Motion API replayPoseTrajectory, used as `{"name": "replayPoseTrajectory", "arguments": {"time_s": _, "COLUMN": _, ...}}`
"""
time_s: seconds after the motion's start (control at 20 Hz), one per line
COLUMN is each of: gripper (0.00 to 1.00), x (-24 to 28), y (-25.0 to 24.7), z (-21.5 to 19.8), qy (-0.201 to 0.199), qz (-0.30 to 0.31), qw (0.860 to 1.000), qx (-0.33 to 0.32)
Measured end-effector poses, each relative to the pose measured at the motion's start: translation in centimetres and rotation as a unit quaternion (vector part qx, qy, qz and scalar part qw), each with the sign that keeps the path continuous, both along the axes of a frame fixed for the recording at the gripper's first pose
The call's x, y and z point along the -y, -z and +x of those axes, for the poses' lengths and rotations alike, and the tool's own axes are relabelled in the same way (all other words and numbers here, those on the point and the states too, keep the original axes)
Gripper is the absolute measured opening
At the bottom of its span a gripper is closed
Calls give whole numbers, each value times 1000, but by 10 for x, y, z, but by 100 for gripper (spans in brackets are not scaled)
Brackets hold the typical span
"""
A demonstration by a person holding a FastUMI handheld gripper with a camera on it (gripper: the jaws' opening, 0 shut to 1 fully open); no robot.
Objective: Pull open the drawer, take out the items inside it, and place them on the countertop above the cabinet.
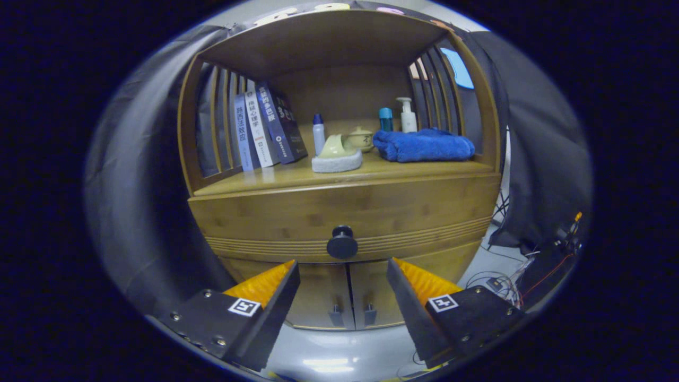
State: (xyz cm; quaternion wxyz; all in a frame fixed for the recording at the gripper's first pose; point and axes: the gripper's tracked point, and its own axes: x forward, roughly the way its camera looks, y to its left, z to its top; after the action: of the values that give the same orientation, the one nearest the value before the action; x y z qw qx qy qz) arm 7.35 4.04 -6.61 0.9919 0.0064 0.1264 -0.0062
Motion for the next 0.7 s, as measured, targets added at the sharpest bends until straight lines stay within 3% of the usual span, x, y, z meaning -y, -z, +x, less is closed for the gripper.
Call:
{"name": "replayPoseTrajectory", "arguments": {"time_s": 0.45, "gripper": 99, "x": -3, "y": -41, "z": -84, "qy": -36, "qz": -55, "qw": 998, "qx": 14}}
{"name": "replayPoseTrajectory", "arguments": {"time_s": 0.7, "gripper": 99, "x": -14, "y": -74, "z": -129, "qy": -15, "qz": -93, "qw": 993, "qx": 77}}
